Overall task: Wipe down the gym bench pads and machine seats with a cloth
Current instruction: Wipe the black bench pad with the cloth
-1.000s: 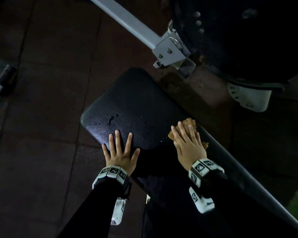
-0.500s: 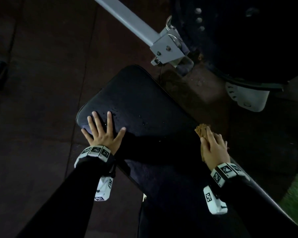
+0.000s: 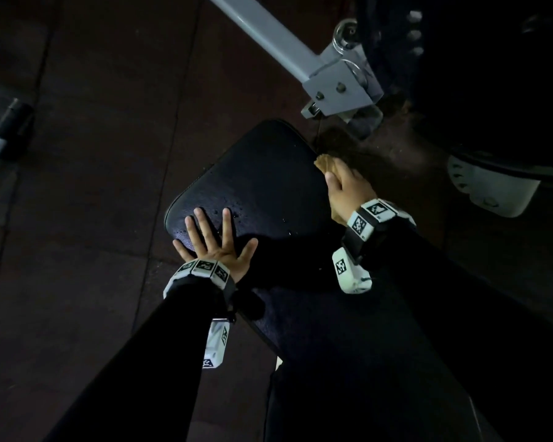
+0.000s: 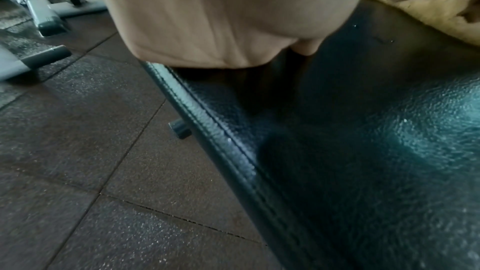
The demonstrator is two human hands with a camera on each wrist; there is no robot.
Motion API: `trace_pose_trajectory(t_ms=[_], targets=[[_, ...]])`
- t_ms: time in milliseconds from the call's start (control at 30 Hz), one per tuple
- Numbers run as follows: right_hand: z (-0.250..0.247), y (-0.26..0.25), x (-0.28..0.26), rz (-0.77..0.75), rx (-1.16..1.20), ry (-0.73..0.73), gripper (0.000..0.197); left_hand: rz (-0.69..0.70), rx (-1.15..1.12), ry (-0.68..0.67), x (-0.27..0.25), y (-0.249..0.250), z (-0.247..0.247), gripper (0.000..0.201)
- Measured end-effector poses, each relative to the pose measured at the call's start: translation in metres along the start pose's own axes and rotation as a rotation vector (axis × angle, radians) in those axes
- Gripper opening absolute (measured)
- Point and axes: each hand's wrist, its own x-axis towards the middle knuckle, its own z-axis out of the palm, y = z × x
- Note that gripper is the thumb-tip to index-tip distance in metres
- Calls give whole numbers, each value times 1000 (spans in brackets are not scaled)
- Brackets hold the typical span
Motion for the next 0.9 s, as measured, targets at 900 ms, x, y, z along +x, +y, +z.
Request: trace_pose_trajectory(t_ms=[900], targets=[[32,-60,14,-629,-473,-75,57,-9,-8,-86,0,3,-6,76]])
